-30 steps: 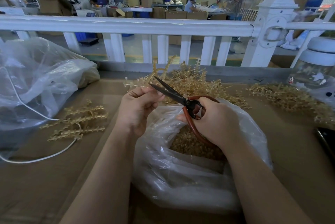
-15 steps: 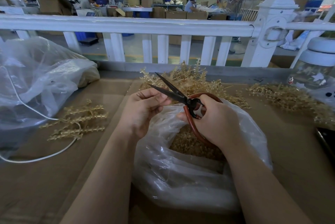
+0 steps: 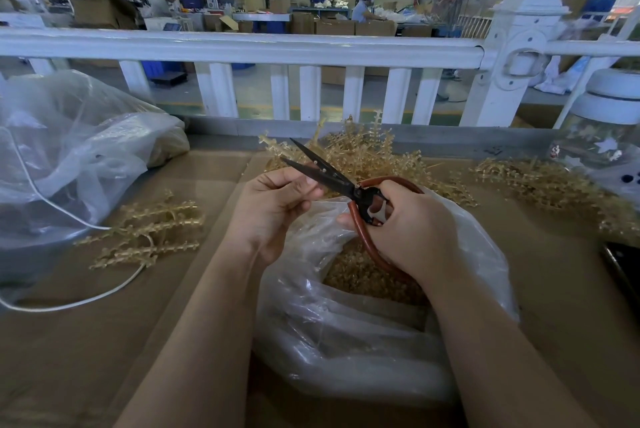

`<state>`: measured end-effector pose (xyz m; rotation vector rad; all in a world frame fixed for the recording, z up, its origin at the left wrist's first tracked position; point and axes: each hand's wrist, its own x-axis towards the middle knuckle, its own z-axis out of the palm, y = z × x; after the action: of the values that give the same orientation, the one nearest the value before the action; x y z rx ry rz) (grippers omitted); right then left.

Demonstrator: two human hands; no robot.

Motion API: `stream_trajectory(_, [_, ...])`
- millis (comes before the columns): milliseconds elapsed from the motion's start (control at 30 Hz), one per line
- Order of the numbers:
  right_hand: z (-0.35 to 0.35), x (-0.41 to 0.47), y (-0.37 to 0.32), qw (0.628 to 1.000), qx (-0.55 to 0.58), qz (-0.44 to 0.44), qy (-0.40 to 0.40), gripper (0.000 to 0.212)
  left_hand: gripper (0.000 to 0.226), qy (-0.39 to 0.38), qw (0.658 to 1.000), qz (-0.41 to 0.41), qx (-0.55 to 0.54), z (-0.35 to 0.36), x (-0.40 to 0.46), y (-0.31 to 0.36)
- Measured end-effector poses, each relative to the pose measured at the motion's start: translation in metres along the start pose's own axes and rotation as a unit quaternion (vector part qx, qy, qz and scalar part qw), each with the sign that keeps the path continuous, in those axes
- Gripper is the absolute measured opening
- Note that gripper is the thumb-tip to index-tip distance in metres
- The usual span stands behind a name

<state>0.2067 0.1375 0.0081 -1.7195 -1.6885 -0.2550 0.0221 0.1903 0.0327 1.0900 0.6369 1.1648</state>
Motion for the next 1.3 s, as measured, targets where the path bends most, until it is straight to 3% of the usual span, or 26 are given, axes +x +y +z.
stream_trajectory(233, [0.0034,0.0006,0.0019,1.000,-0.009,-0.006,0.013,0.060,0.012,0.003,1.000,0.009,-0.004,0.0006,0.0000,-0.0008])
stream_trajectory(467, [0.0028,0.0006,0.0013,1.000,0.003,0.001,-0.001,0.082,0.009,0.024,1.000,0.008,0.004,-0.0002,0.0029,-0.0030])
stream_trajectory(633, [0.0018,0.0009,0.0013,1.000,0.006,-0.006,0.005,0.074,0.011,0.005,0.997,0.026,0.070,0.0021,0.0038,-0.0080])
stream_trajectory(1000, [0.0043,0.0021,0.0043,1.000,-0.025,0.008,0.011,0.055,0.010,0.002,0.991,0.074,0.108,0.0025,0.0052,-0.0089])
stream_trajectory(1300, [0.0014,0.0024,0.0010,1.000,-0.006,0.026,-0.005,0.079,0.020,0.011,0.995,0.069,0.071,0.0044,0.0047,-0.0077])
